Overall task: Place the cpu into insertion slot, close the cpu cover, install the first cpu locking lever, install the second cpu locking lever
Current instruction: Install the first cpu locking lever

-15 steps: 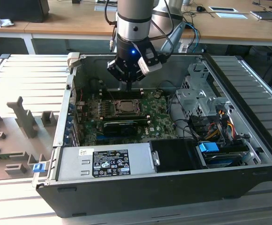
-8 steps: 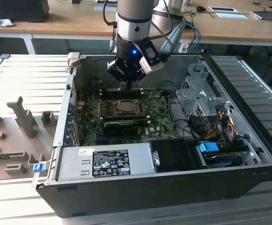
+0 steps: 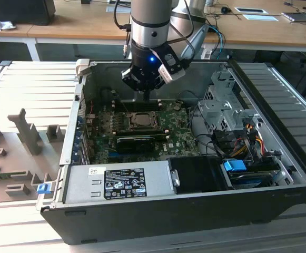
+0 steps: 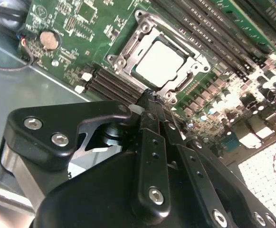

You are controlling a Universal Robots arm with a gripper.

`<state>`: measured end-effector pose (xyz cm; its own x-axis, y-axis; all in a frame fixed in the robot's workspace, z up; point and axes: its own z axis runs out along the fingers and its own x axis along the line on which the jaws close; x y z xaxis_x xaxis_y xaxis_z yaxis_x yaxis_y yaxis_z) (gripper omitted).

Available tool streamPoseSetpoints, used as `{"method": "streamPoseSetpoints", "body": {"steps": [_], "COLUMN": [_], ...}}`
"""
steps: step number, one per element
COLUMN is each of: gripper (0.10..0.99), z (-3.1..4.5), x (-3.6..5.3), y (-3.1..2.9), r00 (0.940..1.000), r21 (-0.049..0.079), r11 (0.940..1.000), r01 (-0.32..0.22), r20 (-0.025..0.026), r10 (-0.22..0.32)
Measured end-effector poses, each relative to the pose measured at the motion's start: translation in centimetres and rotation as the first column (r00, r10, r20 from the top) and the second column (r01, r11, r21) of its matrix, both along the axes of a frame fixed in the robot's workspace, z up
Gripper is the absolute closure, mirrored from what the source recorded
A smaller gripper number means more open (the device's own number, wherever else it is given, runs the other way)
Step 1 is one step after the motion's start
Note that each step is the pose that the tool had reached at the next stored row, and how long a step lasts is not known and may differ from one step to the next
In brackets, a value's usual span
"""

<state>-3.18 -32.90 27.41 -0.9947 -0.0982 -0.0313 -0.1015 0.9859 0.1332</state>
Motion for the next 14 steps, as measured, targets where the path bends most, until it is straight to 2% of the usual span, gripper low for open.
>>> {"method": "streamPoseSetpoints", "body": {"steps": [9,14], "gripper": [0.980,0.980], "z": [-0.28,-0.29], "x": [-0.53,-1.32], "y": [-0.01,-0.01], "r00": [0.9993,0.9993], "r21": [0.002,0.002], "r11": [0.9993,0.9993], "r01": [0.036,0.036], "r20": [0.0000,0.0000], "r10": [-0.036,-0.036]}}
